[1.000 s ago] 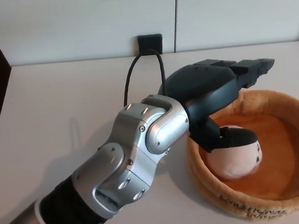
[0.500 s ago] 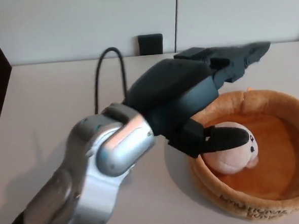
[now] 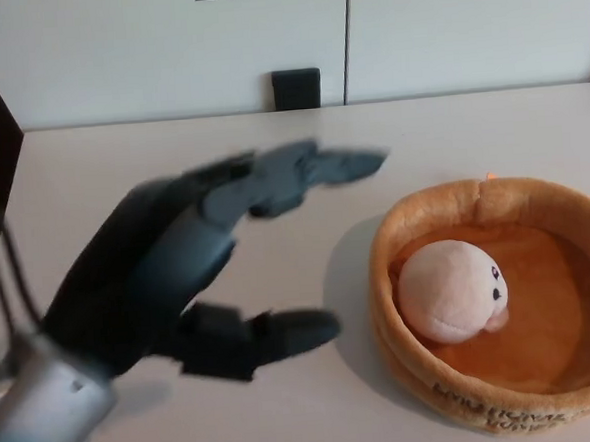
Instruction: The robot walks towards a table in front, picks a dumpling toy with left hand and puts it in an orange round plate
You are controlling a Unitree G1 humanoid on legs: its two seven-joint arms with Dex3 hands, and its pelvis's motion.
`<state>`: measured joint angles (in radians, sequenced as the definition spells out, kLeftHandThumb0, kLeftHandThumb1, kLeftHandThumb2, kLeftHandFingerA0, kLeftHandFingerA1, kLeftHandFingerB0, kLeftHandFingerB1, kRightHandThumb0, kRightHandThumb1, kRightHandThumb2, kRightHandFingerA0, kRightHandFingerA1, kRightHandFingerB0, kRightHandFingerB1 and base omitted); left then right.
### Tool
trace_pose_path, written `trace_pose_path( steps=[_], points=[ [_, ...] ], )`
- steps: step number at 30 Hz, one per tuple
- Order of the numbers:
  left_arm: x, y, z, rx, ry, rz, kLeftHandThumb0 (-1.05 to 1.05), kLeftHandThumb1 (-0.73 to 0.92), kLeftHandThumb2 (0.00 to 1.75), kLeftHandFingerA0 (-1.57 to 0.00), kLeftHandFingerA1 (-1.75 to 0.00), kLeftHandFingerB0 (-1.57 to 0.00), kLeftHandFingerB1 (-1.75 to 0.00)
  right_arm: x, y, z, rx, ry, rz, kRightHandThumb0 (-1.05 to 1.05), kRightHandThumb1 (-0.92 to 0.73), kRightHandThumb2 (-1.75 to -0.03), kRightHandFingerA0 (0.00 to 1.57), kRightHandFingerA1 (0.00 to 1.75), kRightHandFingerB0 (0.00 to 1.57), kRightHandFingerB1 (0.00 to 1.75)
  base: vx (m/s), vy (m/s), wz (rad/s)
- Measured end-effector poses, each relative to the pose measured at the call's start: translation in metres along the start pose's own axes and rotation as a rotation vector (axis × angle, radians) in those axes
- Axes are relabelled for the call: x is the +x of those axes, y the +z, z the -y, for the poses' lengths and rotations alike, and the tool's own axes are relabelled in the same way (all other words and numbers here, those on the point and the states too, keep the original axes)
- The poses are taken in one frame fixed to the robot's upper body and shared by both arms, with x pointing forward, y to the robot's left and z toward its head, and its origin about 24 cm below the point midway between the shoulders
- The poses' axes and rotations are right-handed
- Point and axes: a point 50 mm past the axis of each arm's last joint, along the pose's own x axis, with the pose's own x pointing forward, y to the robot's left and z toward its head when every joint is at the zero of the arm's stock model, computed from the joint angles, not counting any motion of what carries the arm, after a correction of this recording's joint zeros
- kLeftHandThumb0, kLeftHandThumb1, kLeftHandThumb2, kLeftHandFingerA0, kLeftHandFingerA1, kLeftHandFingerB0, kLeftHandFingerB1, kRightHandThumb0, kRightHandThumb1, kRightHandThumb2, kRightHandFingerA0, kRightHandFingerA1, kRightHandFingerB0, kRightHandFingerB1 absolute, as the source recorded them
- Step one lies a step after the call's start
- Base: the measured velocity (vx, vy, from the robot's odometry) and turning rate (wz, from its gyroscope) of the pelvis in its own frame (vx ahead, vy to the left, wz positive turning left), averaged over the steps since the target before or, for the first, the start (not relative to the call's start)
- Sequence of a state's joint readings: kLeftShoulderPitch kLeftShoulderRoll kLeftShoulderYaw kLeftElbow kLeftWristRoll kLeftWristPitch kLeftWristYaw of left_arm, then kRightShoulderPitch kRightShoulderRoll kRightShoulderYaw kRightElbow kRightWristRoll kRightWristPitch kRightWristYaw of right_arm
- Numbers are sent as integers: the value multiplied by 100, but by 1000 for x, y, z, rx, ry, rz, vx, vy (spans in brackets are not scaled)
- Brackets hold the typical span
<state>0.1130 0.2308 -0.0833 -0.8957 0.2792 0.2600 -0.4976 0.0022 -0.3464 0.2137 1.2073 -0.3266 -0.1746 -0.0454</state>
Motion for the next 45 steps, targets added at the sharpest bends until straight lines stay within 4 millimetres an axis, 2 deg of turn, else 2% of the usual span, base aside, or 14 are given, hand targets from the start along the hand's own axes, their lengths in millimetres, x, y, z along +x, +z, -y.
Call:
trace_pose_path(
  steps=[4,7,10,15,26,31,32,33,34,37,39,40,44,45],
  points=[
    [-21,-15,5,-62,-21,-106,-44,52,56,-41,-41,-47,-34,0,-1,-1,-1,3,-4,-2,-50,-53,74,57,47,41,0,0,0],
    [-59,-39,18,-161,-67,-303,-47,54,56,-41,-42,-47,-35,-1,-4,-3,-2,8,-12,0,-51,-53,75,58,46,41,0,0,0],
    [-77,-49,24,-201,-89,-395,-51,54,57,-42,-44,-48,-35,-2,-6,-4,-2,10,-16,0,-50,-53,73,57,46,40,0,0,0],
    [-139,-75,44,-315,-161,-676,-44,53,57,-75,-57,-62,-41,-4,-11,-7,-3,19,-30,4,-49,-53,76,60,46,41,0,0,0],
    [-234,-86,62,-402,-281,-1021,-47,57,58,-83,-49,-66,-42,-8,-21,-14,-2,36,-58,4,-50,-53,75,62,45,41,0,0,0],
    [-265,-89,61,-391,-339,-1121,-48,58,57,-81,-62,-59,-41,-10,-26,-17,-1,43,-72,1,-51,-53,73,57,46,40,0,0,0],
    [-268,-91,61,-388,-347,-1133,-35,63,58,-75,-85,-51,-44,-10,-27,-17,-1,44,-74,-1,-51,-53,76,59,45,40,0,0,0],
    [-280,-96,61,-371,-387,-1176,-35,63,58,-75,-85,-51,-44,-11,-30,-19,-1,48,-81,-1,-51,-53,76,59,45,40,0,0,0],
    [-284,-99,61,-364,-410,-1193,-34,65,59,-61,-57,-47,-44,-12,-31,-19,-2,50,-85,1,-51,-53,76,59,46,41,0,0,0],
    [-293,-116,68,-345,-521,-1245,-29,62,58,-51,-53,-43,-44,-14,-35,-22,-2,57,-95,1,-50,-53,75,58,47,41,0,0,0],
    [-294,-122,71,-342,-555,-1253,-31,62,58,-59,-58,-50,-47,-14,-36,-23,-1,59,-98,2,-50,-53,75,58,46,41,0,0,0],
    [-295,-128,75,-342,-590,-1263,-29,57,56,-49,-63,-63,-61,-15,-37,-24,-1,61,-102,1,-50,-53,76,60,47,41,0,0,0],
    [-297,-155,90,-359,-669,-1314,-27,56,64,-58,-69,-60,-63,-16,-39,-28,2,70,-106,0,-50,-53,76,61,46,41,0,0,0],
    [-297,-159,92,-362,-675,-1323,-22,57,74,-62,-74,-47,-54,-16,-39,-29,2,72,-107,1,-50,-53,75,61,46,41,0,0,0]
  ],
)
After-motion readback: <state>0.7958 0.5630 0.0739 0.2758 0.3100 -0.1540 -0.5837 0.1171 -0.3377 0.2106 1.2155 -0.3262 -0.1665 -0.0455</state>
